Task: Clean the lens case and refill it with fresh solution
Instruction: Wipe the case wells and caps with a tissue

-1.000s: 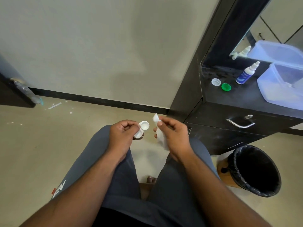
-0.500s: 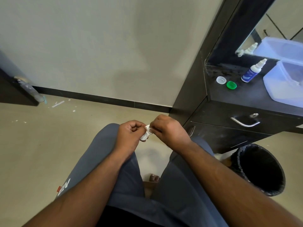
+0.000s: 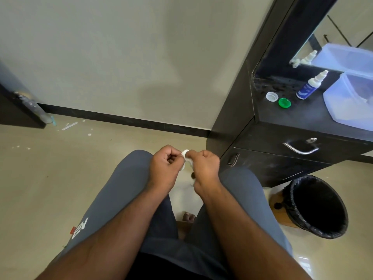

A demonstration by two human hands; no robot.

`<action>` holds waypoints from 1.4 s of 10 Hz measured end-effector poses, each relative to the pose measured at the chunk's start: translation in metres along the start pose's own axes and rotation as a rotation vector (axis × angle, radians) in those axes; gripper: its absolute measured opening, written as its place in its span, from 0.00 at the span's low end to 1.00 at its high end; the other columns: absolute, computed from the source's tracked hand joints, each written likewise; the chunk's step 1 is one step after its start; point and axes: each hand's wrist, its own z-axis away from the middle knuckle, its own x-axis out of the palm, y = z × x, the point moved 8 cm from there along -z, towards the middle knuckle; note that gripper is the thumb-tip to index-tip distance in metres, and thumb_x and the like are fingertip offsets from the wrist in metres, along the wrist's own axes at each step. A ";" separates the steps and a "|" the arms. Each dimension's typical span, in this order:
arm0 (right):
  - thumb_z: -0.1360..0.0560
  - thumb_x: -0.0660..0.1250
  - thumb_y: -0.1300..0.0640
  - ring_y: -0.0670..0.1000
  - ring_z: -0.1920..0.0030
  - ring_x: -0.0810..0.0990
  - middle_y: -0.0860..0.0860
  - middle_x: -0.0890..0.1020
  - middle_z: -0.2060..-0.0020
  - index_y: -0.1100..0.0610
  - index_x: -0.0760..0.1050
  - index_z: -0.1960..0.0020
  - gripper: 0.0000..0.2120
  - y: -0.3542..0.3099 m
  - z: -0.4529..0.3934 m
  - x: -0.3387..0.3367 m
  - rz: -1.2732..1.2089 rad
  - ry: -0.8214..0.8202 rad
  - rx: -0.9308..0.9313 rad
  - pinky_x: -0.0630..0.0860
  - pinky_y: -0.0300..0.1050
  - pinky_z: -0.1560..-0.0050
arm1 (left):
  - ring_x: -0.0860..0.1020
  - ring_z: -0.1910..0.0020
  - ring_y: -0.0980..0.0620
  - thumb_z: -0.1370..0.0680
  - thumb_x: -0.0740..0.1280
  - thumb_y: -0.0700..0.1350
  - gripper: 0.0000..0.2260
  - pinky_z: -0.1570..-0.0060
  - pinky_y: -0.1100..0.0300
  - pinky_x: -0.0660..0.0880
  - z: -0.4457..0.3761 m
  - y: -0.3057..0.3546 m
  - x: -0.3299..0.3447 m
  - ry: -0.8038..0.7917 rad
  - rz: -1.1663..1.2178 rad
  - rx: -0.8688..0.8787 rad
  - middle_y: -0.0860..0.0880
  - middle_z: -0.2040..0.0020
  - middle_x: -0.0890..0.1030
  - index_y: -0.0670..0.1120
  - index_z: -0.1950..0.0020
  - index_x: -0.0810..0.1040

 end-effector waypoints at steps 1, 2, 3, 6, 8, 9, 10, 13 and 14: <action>0.31 0.71 0.61 0.46 0.75 0.65 0.53 0.72 0.68 0.61 0.78 0.56 0.05 0.027 0.007 0.007 -0.171 -0.123 0.399 0.66 0.36 0.78 | 0.77 0.65 0.55 0.26 0.69 0.36 0.04 0.65 0.65 0.75 -0.001 -0.001 -0.010 0.066 -0.021 0.014 0.50 0.64 0.80 0.45 0.59 0.79; 0.30 0.70 0.59 0.45 0.81 0.64 0.53 0.76 0.67 0.61 0.78 0.55 0.06 0.019 -0.001 -0.003 -0.227 -0.190 0.403 0.63 0.34 0.82 | 0.77 0.65 0.55 0.26 0.69 0.36 0.04 0.66 0.67 0.75 -0.008 -0.004 -0.019 0.122 0.042 -0.033 0.50 0.63 0.81 0.44 0.59 0.80; 0.28 0.70 0.59 0.46 0.77 0.70 0.58 0.80 0.58 0.60 0.78 0.50 0.08 -0.005 -0.010 -0.017 -0.224 -0.168 0.199 0.64 0.35 0.81 | 0.78 0.66 0.56 0.26 0.68 0.34 0.04 0.68 0.67 0.75 -0.012 -0.010 -0.019 0.120 0.139 -0.109 0.49 0.62 0.82 0.42 0.58 0.80; 0.26 0.69 0.60 0.52 0.62 0.78 0.53 0.81 0.61 0.58 0.82 0.55 0.03 -0.064 0.038 0.028 1.138 -0.309 -1.338 0.73 0.42 0.67 | 0.82 0.61 0.40 0.25 0.69 0.36 0.03 0.67 0.59 0.78 -0.009 -0.017 -0.005 -0.013 0.200 -0.192 0.41 0.60 0.83 0.41 0.58 0.81; 0.24 0.68 0.54 0.52 0.62 0.75 0.54 0.76 0.58 0.58 0.81 0.49 0.09 -0.057 0.040 0.036 1.423 -0.336 -1.423 0.64 0.40 0.70 | 0.81 0.65 0.45 0.25 0.68 0.35 0.05 0.70 0.61 0.76 -0.009 -0.018 -0.008 -0.016 0.209 -0.209 0.40 0.62 0.83 0.42 0.60 0.81; 0.27 0.72 0.57 0.52 0.64 0.75 0.55 0.77 0.58 0.60 0.79 0.46 0.12 -0.048 0.039 0.034 1.484 -0.296 -1.367 0.65 0.40 0.71 | 0.82 0.65 0.44 0.26 0.69 0.35 0.06 0.68 0.58 0.78 -0.009 -0.019 -0.010 0.014 0.180 -0.201 0.42 0.63 0.83 0.44 0.61 0.82; 0.27 0.70 0.63 0.51 0.65 0.73 0.55 0.76 0.57 0.60 0.77 0.44 0.12 -0.035 0.040 0.035 1.494 -0.212 -1.303 0.65 0.41 0.71 | 0.82 0.64 0.43 0.26 0.70 0.36 0.06 0.65 0.55 0.80 -0.007 -0.021 -0.009 0.013 0.137 -0.194 0.44 0.63 0.83 0.45 0.61 0.82; 0.27 0.71 0.58 0.53 0.52 0.80 0.54 0.82 0.50 0.57 0.82 0.47 0.09 -0.022 -0.012 -0.025 -0.174 -0.285 -0.115 0.80 0.50 0.56 | 0.81 0.67 0.50 0.26 0.70 0.35 0.06 0.68 0.62 0.77 -0.008 -0.016 -0.013 0.005 0.235 -0.190 0.45 0.63 0.83 0.44 0.61 0.81; 0.27 0.71 0.60 0.48 0.50 0.79 0.49 0.80 0.52 0.53 0.82 0.49 0.07 -0.057 0.000 -0.027 0.382 -0.192 -0.661 0.77 0.45 0.48 | 0.81 0.67 0.50 0.26 0.69 0.35 0.06 0.69 0.61 0.77 -0.007 -0.014 -0.003 -0.091 0.207 -0.179 0.47 0.64 0.83 0.44 0.60 0.82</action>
